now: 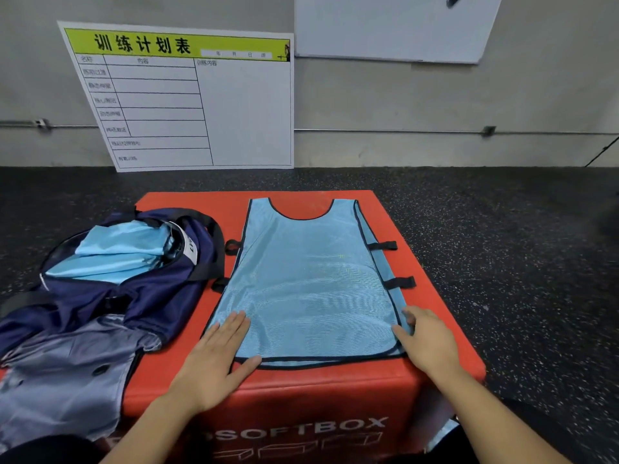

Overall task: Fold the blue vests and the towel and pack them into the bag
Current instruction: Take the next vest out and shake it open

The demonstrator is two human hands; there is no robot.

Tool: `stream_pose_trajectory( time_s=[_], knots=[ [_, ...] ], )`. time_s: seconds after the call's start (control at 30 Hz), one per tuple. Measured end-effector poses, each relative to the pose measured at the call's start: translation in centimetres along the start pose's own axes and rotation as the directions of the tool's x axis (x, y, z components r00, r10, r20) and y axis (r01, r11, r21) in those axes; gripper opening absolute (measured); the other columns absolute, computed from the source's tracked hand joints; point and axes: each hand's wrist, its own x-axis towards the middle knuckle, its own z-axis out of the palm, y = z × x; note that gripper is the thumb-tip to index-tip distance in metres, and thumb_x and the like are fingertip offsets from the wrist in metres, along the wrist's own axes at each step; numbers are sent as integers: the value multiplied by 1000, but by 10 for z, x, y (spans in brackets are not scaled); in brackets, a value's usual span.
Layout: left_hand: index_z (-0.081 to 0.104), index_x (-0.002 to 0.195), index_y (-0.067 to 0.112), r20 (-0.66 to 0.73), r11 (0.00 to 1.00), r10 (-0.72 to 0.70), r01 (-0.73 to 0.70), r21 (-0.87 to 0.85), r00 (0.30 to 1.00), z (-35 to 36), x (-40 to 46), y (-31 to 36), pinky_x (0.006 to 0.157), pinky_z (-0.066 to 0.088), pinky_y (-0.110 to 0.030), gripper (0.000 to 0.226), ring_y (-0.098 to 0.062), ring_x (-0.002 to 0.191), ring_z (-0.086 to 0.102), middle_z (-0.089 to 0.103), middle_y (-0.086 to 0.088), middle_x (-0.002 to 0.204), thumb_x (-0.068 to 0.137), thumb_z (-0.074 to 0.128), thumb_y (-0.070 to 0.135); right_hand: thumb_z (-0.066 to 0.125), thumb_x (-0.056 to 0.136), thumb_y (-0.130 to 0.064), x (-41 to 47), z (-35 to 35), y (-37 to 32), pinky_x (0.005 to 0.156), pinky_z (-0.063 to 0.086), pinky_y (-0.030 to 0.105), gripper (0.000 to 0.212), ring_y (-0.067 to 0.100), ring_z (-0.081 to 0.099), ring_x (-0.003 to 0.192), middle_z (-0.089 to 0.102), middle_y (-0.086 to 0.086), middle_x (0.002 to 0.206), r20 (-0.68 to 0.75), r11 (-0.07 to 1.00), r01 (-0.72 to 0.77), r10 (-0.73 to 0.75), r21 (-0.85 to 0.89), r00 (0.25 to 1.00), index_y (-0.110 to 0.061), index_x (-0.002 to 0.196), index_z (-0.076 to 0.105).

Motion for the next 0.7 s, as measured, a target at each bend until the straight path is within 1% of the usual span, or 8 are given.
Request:
stream_pose_trajectory(
  time_s=[0.07, 0.13, 0.17, 0.23, 0.33, 0.47, 0.57, 0.7],
  knots=[
    [5, 161, 28, -5, 1000, -1, 1, 11, 1000, 0, -1, 0, 125, -5, -29, 92, 3, 151, -13, -6, 13, 167, 89, 9, 86, 70, 90, -43, -4, -3, -4, 78, 51, 32, 25, 18, 65, 94, 65, -9, 101, 0, 1000, -11, 11, 17, 1000, -30, 112, 68],
    [6, 161, 28, -15, 1000, 4, -4, 20, 1000, 0, 0, 0, 125, -5, -29, 92, 3, 151, -13, -5, 13, 167, 90, 10, 85, 70, 89, -40, -6, -4, -5, 71, 50, 31, 9, 15, 65, 85, 65, -14, 87, 5, 1000, -21, 21, 22, 1000, -32, 91, 66],
    [8, 161, 27, -29, 1000, 8, -8, 18, 1000, 0, 1, 1, 125, -5, -29, 92, 3, 152, -11, -3, 12, 167, 90, 12, 85, 70, 89, -40, -6, -5, -6, 67, 48, 30, 11, 13, 65, 80, 65, -15, 80, 7, 999, -34, 34, 24, 999, -31, 84, 64],
    [15, 161, 25, -64, 1000, 20, -19, 14, 998, 1, 3, 3, 125, -3, -29, 90, 2, 153, -6, 4, 11, 168, 92, 17, 83, 68, 89, -38, -5, -7, -4, 59, 40, 29, 18, 10, 62, 70, 64, -14, 71, 5, 999, -47, 47, 22, 999, -29, 74, 62],
    [20, 161, 23, -88, 999, 36, -33, 33, 995, 4, 3, 4, 126, 2, -33, 87, 0, 154, -1, 10, 9, 168, 95, 22, 79, 66, 89, -33, -5, -12, -2, 53, 35, 28, 20, 8, 59, 64, 63, -13, 64, 5, 998, -52, 52, 43, 999, -28, 70, 61],
    [24, 160, 22, -122, 998, 45, -40, 43, 992, 3, 1, 5, 126, 5, -38, 86, -1, 154, 3, 15, 8, 167, 96, 27, 78, 67, 87, -33, -5, -18, 1, 61, 41, 31, 17, 14, 61, 67, 64, -12, 66, 27, 995, -85, 83, 45, 996, -28, 72, 63],
    [30, 159, 21, -162, 998, 51, -45, 39, 986, 3, 0, 5, 125, 6, -39, 86, -3, 154, 10, 22, 8, 165, 95, 31, 79, 68, 85, -35, -2, -19, 8, 64, 48, 34, 19, 17, 62, 69, 65, -11, 66, 26, 995, -94, 93, 37, 995, -26, 70, 62],
    [32, 158, 22, -171, 998, 50, -44, 41, 984, 3, 0, 4, 125, 6, -40, 86, -5, 154, 11, 24, 9, 165, 93, 34, 79, 69, 84, -39, 2, -24, 17, 65, 43, 33, 21, 22, 60, 71, 65, -9, 69, 29, 992, -125, 124, 29, 992, -25, 69, 63]
  ],
)
